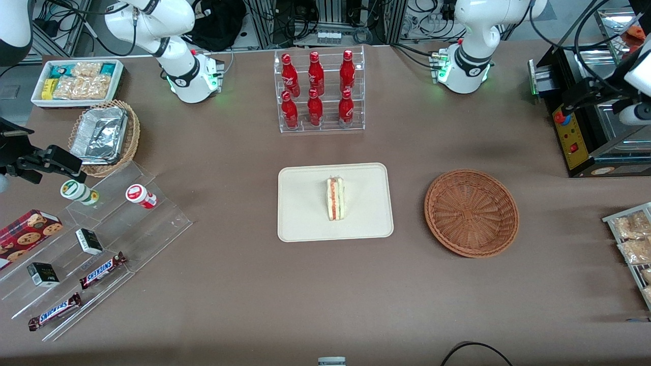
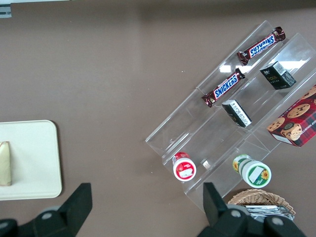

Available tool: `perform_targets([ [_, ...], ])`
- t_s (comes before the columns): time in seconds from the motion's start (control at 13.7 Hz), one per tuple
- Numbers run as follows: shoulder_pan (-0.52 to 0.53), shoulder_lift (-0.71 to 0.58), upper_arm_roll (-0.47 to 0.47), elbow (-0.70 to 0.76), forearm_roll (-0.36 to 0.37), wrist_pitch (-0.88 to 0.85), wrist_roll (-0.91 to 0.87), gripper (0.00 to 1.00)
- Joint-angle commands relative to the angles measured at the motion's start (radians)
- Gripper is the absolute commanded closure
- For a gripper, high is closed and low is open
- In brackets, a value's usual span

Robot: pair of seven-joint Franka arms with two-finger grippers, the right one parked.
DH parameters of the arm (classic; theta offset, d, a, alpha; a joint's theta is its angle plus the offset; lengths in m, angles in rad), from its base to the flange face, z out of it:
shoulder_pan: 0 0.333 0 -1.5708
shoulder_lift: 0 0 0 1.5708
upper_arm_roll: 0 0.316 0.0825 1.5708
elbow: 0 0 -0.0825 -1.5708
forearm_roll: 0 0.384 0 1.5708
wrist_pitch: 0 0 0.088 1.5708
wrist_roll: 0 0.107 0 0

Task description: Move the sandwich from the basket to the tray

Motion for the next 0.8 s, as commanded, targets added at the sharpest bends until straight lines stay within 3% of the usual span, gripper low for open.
perform_targets([
  [0.0,0.0,0.034,-0.008,0.044,-0.014,0.003,-0.022,0.0],
  [0.73,0.005,0.041,-0.006,0.048,-0.025,0.03,-0.011,0.0],
])
